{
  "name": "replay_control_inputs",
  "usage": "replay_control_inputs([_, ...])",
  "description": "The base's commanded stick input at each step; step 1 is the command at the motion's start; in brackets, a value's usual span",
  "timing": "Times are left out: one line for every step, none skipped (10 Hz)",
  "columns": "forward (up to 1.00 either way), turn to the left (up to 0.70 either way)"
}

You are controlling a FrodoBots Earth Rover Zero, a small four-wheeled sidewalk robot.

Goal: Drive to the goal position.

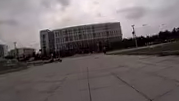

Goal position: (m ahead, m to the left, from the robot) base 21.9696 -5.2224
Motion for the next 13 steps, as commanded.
replay_control_inputs([0.70,0.00])
replay_control_inputs([0.70,0.00])
replay_control_inputs([0.70,0.00])
replay_control_inputs([0.70,0.00])
replay_control_inputs([0.70,0.00])
replay_control_inputs([0.70,0.00])
replay_control_inputs([0.70,0.00])
replay_control_inputs([0.70,0.00])
replay_control_inputs([0.70,0.00])
replay_control_inputs([0.70,0.00])
replay_control_inputs([0.70,0.00])
replay_control_inputs([0.70,0.00])
replay_control_inputs([0.70,0.00])
